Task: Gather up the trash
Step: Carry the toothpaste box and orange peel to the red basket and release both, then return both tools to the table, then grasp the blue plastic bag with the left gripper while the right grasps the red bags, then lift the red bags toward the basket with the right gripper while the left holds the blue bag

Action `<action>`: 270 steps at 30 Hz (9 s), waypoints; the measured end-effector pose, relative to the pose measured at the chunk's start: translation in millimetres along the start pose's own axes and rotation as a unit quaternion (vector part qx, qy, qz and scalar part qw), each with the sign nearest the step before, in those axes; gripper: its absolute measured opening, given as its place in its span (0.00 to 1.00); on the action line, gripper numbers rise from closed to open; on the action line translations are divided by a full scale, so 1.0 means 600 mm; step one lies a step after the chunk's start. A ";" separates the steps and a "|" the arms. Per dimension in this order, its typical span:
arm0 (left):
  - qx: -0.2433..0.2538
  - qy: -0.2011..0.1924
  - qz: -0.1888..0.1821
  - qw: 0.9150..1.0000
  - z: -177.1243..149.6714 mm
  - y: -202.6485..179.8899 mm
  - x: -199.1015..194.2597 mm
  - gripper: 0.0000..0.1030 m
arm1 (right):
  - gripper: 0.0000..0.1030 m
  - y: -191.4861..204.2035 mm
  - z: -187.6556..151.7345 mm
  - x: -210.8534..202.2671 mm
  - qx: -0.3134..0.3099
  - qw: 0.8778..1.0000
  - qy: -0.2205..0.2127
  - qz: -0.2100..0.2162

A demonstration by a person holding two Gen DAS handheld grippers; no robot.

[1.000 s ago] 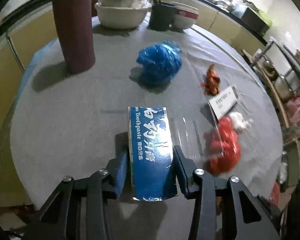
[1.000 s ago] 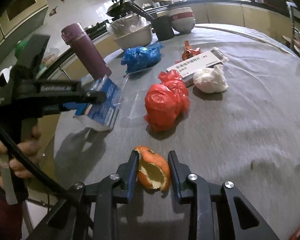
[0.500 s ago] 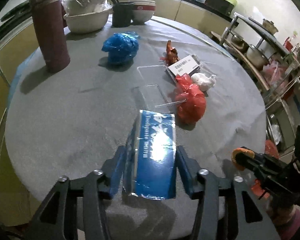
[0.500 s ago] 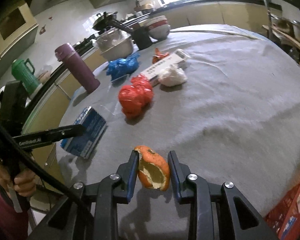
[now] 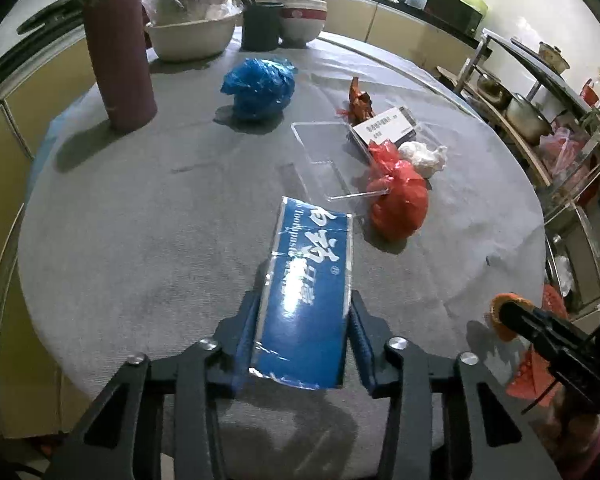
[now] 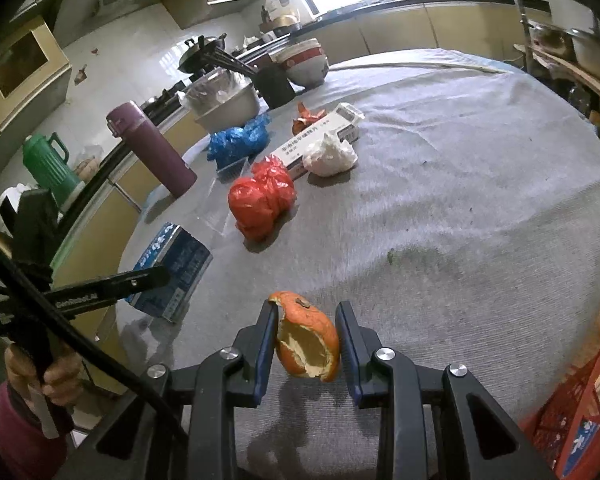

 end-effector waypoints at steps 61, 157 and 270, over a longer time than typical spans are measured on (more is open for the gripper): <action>0.400 0.026 -0.041 0.915 -0.123 -0.627 0.087 0.43 | 0.31 -0.466 -0.149 -0.297 0.268 0.951 -0.104 -0.112; 0.040 -0.097 0.162 0.981 -0.053 0.020 -0.171 0.67 | 0.61 -0.028 0.138 -0.098 0.046 0.999 -0.013 0.012; 0.097 -0.063 0.094 0.989 -0.038 -0.146 -0.070 0.42 | 0.37 -0.110 -0.004 -0.086 0.085 0.996 0.004 -0.032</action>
Point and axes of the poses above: each gripper's, at about its wrist camera, not at the fingertips, and x roughly the way its jaws point, y to its left, z to its top, the point moved 5 cm from there along x, roughly the way its jaws point, and after that the axes turned 13 degrees about -z, right-handed, at the moved point
